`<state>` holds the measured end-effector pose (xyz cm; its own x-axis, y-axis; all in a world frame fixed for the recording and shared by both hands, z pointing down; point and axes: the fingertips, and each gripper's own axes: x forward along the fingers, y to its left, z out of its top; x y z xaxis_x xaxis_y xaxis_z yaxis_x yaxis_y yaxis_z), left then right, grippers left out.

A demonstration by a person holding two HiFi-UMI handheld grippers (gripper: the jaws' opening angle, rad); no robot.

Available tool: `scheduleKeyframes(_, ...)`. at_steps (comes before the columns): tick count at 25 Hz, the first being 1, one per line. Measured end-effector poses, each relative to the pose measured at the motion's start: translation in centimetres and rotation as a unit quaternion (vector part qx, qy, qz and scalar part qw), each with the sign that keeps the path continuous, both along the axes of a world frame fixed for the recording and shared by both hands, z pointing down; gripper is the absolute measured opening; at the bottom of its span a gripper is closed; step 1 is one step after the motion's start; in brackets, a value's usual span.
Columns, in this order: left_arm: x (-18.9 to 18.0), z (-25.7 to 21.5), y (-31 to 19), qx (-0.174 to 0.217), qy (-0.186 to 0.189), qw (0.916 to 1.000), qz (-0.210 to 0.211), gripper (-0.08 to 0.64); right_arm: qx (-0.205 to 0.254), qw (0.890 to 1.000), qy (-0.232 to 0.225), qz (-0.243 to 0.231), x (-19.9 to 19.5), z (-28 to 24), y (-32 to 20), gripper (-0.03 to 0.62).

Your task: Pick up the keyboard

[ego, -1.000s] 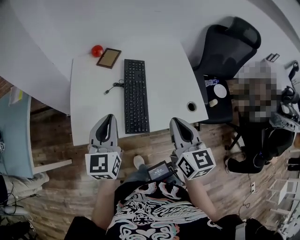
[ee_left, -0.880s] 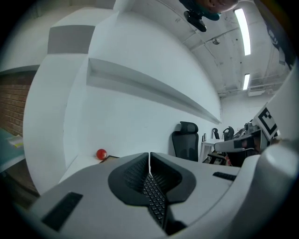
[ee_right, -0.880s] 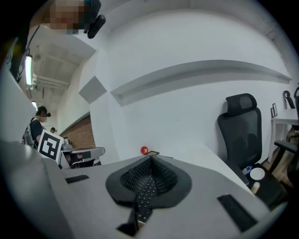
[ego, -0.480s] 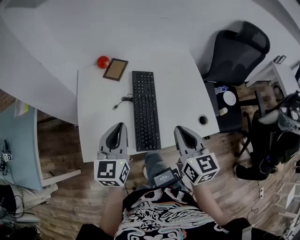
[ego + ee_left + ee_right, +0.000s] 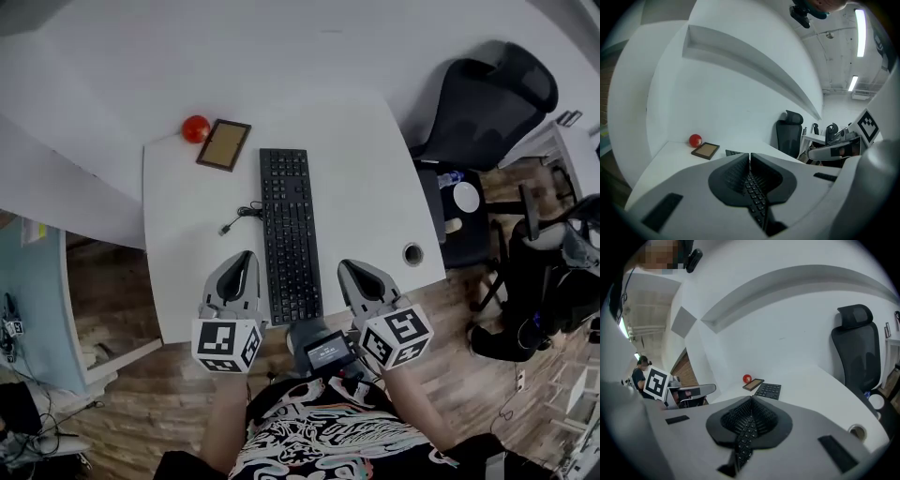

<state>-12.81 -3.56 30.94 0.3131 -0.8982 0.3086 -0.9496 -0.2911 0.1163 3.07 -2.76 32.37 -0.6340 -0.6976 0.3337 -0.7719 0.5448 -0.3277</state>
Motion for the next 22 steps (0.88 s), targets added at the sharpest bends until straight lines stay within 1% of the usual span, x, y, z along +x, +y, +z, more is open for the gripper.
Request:
scheduleKeyframes(6, -0.3, 4.0, -2.4, -0.045, -0.001, 0.9990, -0.003, 0.025, -0.038, 0.999, -0.014, -0.009, -1.2, 3.0, -2.6, 0.029)
scheduleKeyframes(9, -0.5, 5.5, -3.8, -0.058, -0.003, 0.9983, -0.002, 0.025, -0.050, 0.999, -0.009, -0.017, -1.8, 4.6, -4.3, 0.028)
scheduleKeyframes(13, -0.4, 7.4, -4.0, -0.082, 0.000, 0.9966, -0.010, 0.025, -0.070, 0.997, 0.005, -0.023, -1.6, 6.4, -4.6, 0.028)
scheduleKeyframes(17, -0.4, 9.1, -5.5, -0.088, -0.016, 0.9959, -0.005, 0.025, -0.078, 0.997, 0.004, -0.024, -1.8, 8.3, -6.4, 0.029)
scheduleKeyframes(19, -0.2, 10.0, -5.3, -0.101, -0.024, 0.9946, 0.000, 0.025, -0.089, 0.996, 0.006, -0.027, -1.7, 9.2, -6.5, 0.029)
scheduleKeyframes(22, 0.1, 11.5, -5.0, -0.125, -0.026, 0.9919, 0.003, 0.025, -0.104, 0.994, 0.009, -0.030, -1.5, 10.3, -6.6, 0.029)
